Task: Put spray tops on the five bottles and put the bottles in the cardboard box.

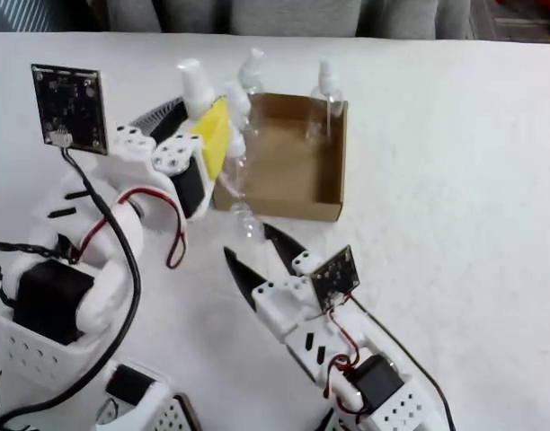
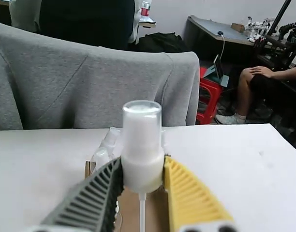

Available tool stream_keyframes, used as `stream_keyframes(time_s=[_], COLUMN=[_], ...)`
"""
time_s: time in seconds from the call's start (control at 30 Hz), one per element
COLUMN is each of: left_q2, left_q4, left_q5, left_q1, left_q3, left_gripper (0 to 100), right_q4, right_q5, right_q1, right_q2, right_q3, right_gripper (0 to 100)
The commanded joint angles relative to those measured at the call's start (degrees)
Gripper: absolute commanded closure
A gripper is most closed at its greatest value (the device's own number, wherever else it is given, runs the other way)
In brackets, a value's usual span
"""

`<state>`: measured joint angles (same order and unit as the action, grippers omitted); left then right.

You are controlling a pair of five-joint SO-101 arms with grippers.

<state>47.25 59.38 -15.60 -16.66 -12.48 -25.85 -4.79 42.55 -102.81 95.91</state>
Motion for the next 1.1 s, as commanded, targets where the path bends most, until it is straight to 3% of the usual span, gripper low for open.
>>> stream_keyframes(time_s=[0.0,0.37,0.8,1.07], left_q2=[1.2,1.2,1.2,1.2], left_q4=[1.9,7.0,0.0,-0.1], left_q5=[-0.5,-0.8,-0.9,-0.5], left_q1=[0.3,0.3,0.1,-7.5], left_q3=[2.6,1.8,-9.8,-13.9], left_gripper=[98,98,98,98], right_q4=[1.5,1.5,1.5,1.5], right_q5=[-0.1,-0.1,-0.1,-0.1], right_q1=[0.3,0.3,0.3,0.3], right_q2=[-0.5,-0.5,-0.5,-0.5], right_q3=[0.9,0.9,0.9,0.9], right_gripper=[98.3,98.3,98.3,98.3])
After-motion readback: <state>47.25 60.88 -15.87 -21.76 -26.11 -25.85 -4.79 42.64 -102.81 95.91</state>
